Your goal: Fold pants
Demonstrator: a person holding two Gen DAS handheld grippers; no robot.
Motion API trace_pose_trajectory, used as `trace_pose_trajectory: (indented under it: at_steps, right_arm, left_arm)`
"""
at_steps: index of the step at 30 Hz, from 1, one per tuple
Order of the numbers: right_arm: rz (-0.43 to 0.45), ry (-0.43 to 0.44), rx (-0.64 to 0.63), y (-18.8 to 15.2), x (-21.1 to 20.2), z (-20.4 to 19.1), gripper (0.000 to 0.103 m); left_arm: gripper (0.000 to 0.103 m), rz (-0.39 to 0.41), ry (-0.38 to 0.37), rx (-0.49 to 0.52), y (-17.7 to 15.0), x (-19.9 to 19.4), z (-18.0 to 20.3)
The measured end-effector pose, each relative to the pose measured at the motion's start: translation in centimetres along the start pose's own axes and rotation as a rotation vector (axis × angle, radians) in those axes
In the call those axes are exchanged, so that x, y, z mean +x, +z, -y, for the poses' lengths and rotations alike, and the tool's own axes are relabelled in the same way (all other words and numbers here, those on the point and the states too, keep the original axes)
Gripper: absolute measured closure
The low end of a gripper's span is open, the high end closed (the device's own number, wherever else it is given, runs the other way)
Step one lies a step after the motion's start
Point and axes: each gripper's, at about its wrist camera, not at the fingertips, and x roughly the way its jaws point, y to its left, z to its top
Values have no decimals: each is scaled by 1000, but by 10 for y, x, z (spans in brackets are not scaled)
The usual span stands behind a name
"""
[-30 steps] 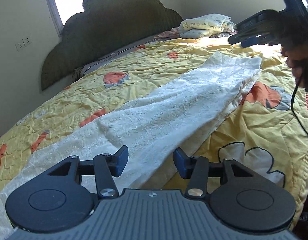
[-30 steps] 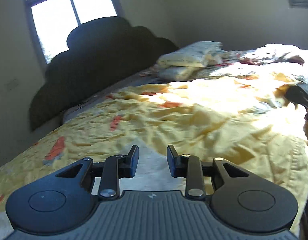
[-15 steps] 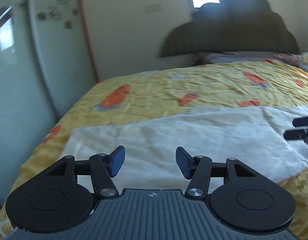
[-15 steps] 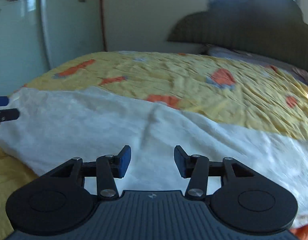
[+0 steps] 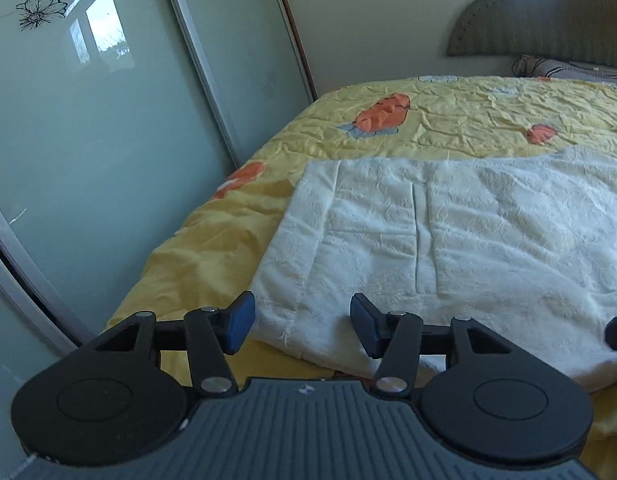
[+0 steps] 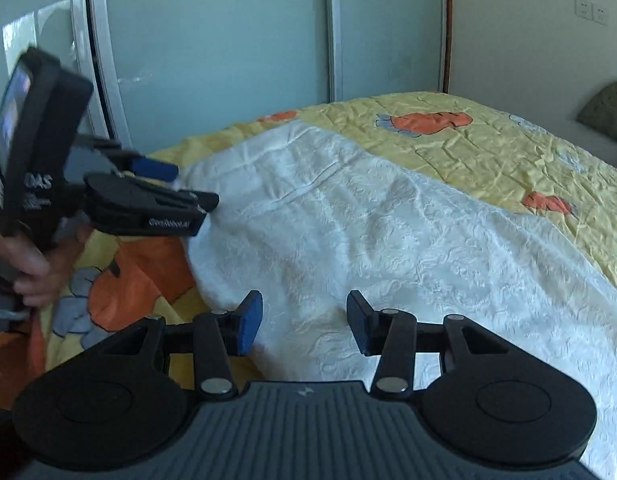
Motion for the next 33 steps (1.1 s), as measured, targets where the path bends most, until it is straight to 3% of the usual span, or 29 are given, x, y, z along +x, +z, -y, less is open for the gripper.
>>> trace_pose_trajectory:
  at_steps: [5,9,12,14,17,20,21,24,28,30,33]
  right_arm:
    - [69,-234,121,-26,-62,39,57]
    - [95,-443,304,-57,-113,86,53]
    - [-4,-553,433,-88,-131,122,41]
    - [-75,-553,473,-109,-138,134,42]
    - [15,-565,500,-126,-170,136,42]
    - [100,-690,586,-139,-202,155,38]
    - [106,-715,617,-145,-210,164,31]
    - [61,-803,710,-169,-228,187,30]
    - [295,-898,840,-197,-289,182,30]
    - [346,-924,967,-215,-312,192,30]
    - [391,-879,1136,-242,-327,206,28]
  left_arm:
    - [43,89,-107,9,20,-25,26]
    - [42,111,-288,56,29,-37,73]
    - [40,91,-416,121,28,-40,119]
    - [40,89,-418,163,23,-47,146]
    - [40,140,-446,248,21,-63,186]
    - [39,167,-533,281,25,-76,217]
    - [38,175,-561,294,25,-80,227]
    - [38,185,-582,348,19,-85,252]
    - [38,200,-598,373,11,-93,267]
    - [38,201,-613,369,12,-95,273]
    - [38,201,-646,384,11,-98,283]
